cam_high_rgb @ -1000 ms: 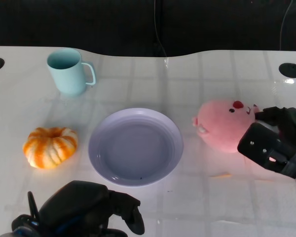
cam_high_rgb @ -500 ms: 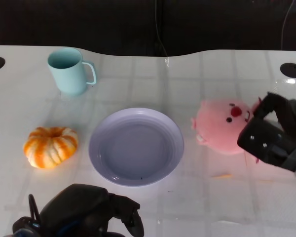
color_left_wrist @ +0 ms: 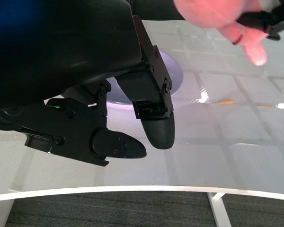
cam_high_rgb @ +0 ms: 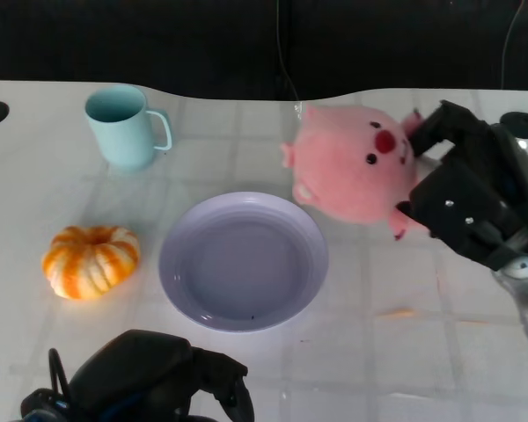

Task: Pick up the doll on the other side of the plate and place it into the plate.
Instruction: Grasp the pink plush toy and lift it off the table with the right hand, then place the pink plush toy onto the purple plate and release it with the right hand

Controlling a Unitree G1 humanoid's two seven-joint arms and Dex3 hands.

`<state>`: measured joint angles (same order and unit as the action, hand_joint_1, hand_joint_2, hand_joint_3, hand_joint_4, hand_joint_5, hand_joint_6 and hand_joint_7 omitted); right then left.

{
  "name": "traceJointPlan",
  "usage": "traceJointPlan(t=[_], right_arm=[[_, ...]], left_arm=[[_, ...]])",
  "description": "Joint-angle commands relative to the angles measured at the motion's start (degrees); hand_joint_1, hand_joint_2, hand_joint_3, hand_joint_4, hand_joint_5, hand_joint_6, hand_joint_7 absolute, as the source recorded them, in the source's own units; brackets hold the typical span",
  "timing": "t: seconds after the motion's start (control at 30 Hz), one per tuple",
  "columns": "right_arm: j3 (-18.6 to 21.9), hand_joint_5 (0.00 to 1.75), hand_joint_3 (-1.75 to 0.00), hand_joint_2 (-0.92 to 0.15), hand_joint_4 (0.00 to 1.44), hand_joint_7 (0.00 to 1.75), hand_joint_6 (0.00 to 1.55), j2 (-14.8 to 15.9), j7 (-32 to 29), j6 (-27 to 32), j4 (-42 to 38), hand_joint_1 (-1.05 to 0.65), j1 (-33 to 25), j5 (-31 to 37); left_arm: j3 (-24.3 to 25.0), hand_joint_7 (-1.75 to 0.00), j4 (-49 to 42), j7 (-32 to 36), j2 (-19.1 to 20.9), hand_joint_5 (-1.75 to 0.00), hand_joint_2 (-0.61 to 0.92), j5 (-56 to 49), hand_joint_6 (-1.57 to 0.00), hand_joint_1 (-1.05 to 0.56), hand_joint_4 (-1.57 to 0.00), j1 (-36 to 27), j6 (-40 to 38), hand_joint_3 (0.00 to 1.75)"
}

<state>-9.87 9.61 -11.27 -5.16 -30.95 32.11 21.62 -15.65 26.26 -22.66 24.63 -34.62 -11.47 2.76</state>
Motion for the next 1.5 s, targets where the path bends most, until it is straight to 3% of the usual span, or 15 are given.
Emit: traceJointPlan(t=[0.03, 0.3, 0.43, 0.7, 0.8, 0.83, 0.9, 0.93, 1.0, 1.1, 1.33, 1.5], right_arm=[[-0.1, 1.75, -1.45, -0.27, 0.93, 1.75, 0.79, -2.1, 1.6, 0.9, 1.7, -0.14, 3.0, -1.2], [-3.6, 1.75, -1.4, -0.31, 0.95, 1.73, 0.79, -9.1, 4.6, 5.8, 0.6, -0.13, 7.2, 0.1], [-5.7, 1.75, -1.38, -0.31, 0.97, 1.74, 0.8, -11.4, 3.6, 5.1, -2.7, -0.1, 8.7, 1.4], [-8.4, 1.75, -1.3, -0.31, 0.94, 1.73, 0.78, -13.1, 2.7, 2.6, -8.8, -0.1, 10.3, 3.1], [-9.4, 1.69, -1.25, -0.31, 0.89, 1.29, 0.85, -13.0, 3.0, 3.6, -8.7, -0.11, 10.3, 3.9], [-9.8, 1.57, -1.09, -0.38, 0.84, 1.02, 0.86, -12.8, 3.7, 4.0, -8.5, -0.13, 10.3, 4.2], [-10.8, 1.47, -0.75, -0.57, 0.77, 0.69, 0.87, -12.0, 5.5, 4.6, -7.8, -0.17, 10.2, 5.1], [-11.2, 1.13, -0.48, -0.74, 0.66, 0.45, 0.8, -11.5, 6.4, 5.0, -7.3, -0.22, 10.1, 5.6], [-12.0, 0.77, -0.21, -0.88, 0.61, 0.2, 0.75, -10.6, 8.0, 6.2, -6.0, -0.28, 9.8, 6.6], [-12.8, 0.58, -0.12, -0.92, 0.53, 0.07, 0.67, -9.3, 11.4, 8.5, -3.7, -0.35, 9.2, 7.7], [-14.7, 0.38, -0.14, -0.92, 0.38, 0.0, 0.52, -5.7, 21.6, 13.7, 3.0, -0.49, 7.9, 8.6], [-13.9, 0.28, -0.13, -0.92, 0.27, 0.0, 0.37, -3.1, 29.0, 15.7, 8.4, -0.52, 6.7, 6.8]], left_arm=[[0.2, -0.63, -0.4, 1.1, 0.6, -1.26, 0.92, -0.8, -0.91, -0.21, -0.77, 0.1, 0.8, 0.18], [-0.4, -0.62, -0.3, 0.8, 0.3, -1.25, 0.92, -2.2, -0.9, -0.21, -0.77, 0.2, 0.6, 0.17], [-0.7, -0.62, -0.4, 1.1, 0.1, -1.24, 0.92, -2.5, -0.9, -0.21, -0.76, 0.2, 0.9, 0.18], [-1.1, -0.6, -0.9, 1.9, -0.4, -1.24, 0.92, -2.6, -0.93, -0.21, -0.79, 0.0, 1.5, 0.16], [-1.2, -0.59, -0.5, 1.3, -0.5, -1.23, 0.92, -2.7, -0.92, -0.21, -0.78, -0.1, 0.9, 0.16], [-1.2, -0.58, -0.4, 1.3, -0.6, -1.21, 0.92, -2.7, -0.92, -0.21, -0.78, -0.1, 0.8, 0.16], [-1.1, -0.57, -0.5, 1.3, -0.6, -1.2, 0.92, -2.7, -0.93, -0.21, -0.79, -0.1, 0.9, 0.15], [-1.0, -0.57, -0.4, 1.4, -0.5, -1.2, 0.92, -2.6, -0.93, -0.21, -0.79, -0.1, 1.0, 0.15], [-0.9, -0.57, -0.4, 1.4, -0.4, -1.2, 0.92, -2.6, -0.93, -0.22, -0.79, 0.0, 1.2, 0.16], [-0.7, -0.57, -0.2, 1.3, -0.1, -1.21, 0.92, -2.6, -0.94, -0.22, -0.8, -0.1, 1.4, 0.17], [-0.8, -0.57, -0.2, 1.1, -0.2, -1.24, 0.92, -2.8, -0.94, -0.21, -0.78, 0.0, 1.2, 0.18], [-1.1, -0.56, -0.5, 1.0, -0.4, -1.21, 0.92, -3.2, -0.94, -0.22, -0.78, 0.4, 0.9, 0.17]])
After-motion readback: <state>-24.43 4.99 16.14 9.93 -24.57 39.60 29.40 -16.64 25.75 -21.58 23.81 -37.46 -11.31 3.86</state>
